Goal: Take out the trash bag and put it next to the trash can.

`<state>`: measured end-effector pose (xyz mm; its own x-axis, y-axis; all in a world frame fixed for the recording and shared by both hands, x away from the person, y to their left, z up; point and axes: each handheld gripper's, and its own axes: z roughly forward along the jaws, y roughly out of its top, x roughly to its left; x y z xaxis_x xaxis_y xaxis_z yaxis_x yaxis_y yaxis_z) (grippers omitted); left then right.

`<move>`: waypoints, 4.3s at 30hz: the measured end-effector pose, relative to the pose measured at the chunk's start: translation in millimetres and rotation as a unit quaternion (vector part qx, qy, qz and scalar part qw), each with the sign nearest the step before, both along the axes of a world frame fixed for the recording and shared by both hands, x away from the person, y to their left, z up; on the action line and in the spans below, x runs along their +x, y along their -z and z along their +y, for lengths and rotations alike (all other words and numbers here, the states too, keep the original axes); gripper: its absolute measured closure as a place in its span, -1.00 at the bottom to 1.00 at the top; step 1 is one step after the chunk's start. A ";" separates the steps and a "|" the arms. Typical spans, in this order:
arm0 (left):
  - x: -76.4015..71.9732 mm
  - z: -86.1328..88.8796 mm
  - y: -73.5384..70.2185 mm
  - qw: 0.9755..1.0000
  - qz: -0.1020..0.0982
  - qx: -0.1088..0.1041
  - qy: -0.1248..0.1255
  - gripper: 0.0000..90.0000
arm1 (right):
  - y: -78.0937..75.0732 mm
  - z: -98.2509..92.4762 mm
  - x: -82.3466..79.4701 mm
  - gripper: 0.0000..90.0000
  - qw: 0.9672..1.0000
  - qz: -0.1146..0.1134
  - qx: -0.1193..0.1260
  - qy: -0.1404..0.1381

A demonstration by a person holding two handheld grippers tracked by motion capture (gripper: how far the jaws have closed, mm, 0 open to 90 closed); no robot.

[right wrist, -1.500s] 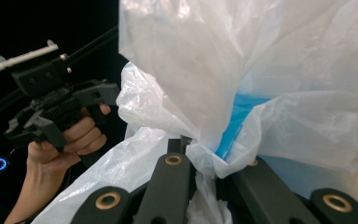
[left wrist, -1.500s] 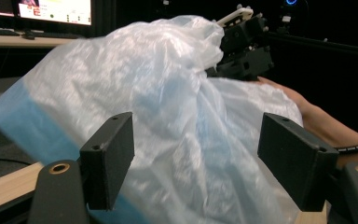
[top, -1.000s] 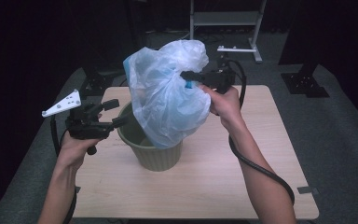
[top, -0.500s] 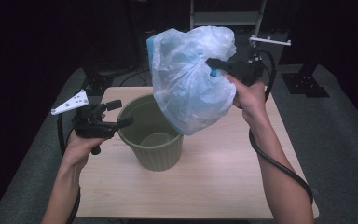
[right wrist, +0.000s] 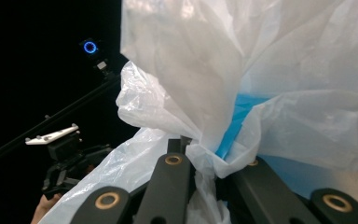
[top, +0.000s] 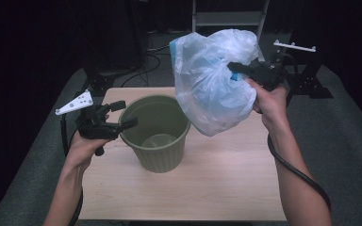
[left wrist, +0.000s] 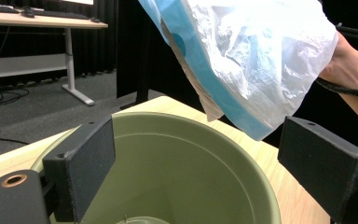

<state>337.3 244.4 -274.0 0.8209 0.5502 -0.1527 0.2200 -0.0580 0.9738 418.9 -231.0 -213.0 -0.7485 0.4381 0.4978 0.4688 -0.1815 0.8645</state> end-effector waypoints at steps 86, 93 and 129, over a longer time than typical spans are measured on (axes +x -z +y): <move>2.2 19.9 27.0 1.000 0.022 0.007 -0.018 -0.78 | 179.8 56.4 31.5 0.94 0.985 0.124 -0.117 -0.017; 1.7 19.9 26.9 1.000 0.021 0.007 -0.020 -0.78 | 187.0 61.8 31.4 0.93 0.984 0.126 -0.123 -0.021; 4.4 10.1 24.0 1.000 0.021 0.014 -0.014 -0.78 | 178.3 44.7 13.0 -0.18 0.987 0.096 -0.128 -0.012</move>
